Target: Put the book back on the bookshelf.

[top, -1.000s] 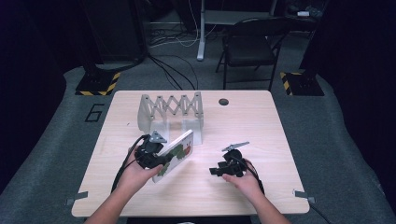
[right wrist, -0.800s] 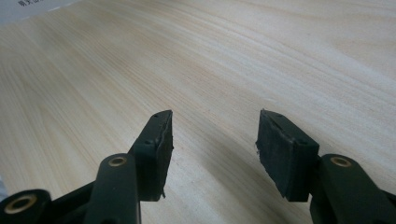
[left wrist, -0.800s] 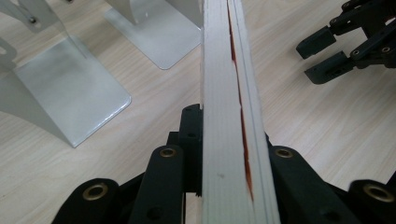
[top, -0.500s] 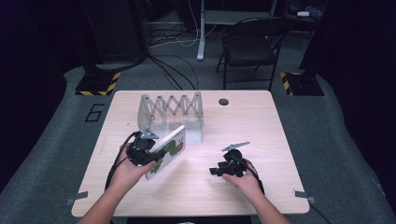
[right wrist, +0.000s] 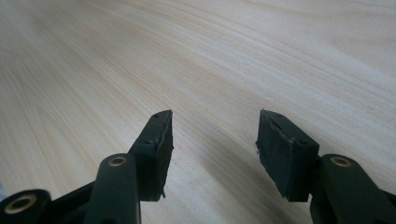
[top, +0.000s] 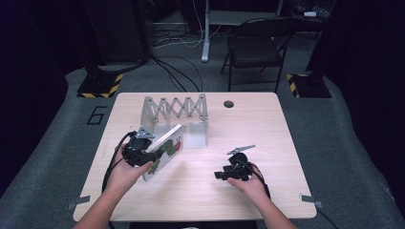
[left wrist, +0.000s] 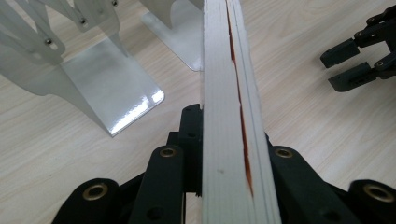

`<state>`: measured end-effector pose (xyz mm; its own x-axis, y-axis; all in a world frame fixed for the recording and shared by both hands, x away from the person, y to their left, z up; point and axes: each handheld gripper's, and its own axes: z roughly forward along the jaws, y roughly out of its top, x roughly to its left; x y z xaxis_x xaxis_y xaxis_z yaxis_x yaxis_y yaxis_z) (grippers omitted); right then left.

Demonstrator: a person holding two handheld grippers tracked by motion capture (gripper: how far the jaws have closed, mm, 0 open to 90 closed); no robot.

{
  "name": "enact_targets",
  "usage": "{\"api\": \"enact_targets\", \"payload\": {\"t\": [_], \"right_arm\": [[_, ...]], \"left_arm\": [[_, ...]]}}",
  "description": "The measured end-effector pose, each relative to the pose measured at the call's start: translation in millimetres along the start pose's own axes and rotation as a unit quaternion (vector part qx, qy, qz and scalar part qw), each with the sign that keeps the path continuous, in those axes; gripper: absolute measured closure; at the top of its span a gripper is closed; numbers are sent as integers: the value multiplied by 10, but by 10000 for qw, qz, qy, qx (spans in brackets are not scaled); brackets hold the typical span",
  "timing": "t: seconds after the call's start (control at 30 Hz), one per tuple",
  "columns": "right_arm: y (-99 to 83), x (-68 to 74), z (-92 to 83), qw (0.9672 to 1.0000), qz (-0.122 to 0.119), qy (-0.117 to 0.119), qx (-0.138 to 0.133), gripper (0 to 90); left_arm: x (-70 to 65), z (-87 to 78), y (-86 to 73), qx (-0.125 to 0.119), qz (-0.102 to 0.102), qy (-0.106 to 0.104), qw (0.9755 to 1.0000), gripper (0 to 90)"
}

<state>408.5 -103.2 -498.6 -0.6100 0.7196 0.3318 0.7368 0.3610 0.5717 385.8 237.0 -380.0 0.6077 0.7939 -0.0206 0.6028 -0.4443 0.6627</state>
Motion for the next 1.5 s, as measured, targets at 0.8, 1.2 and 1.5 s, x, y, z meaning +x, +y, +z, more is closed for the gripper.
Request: {"api": "enact_targets", "payload": {"t": [0.8,1.2,1.5], "right_arm": [[7,10,23,10000,-42,-20,56,456],[3,9,30,10000,-48,-30,38,455],[3,4,35,10000,-44,-19,47,455]], "left_arm": [[221,-118,-63,-35,-245,211,9995,760],[284,-135,-89,-30,-340,262,9991,760],[349,-118,-116,-104,-519,376,9979,759]]}}
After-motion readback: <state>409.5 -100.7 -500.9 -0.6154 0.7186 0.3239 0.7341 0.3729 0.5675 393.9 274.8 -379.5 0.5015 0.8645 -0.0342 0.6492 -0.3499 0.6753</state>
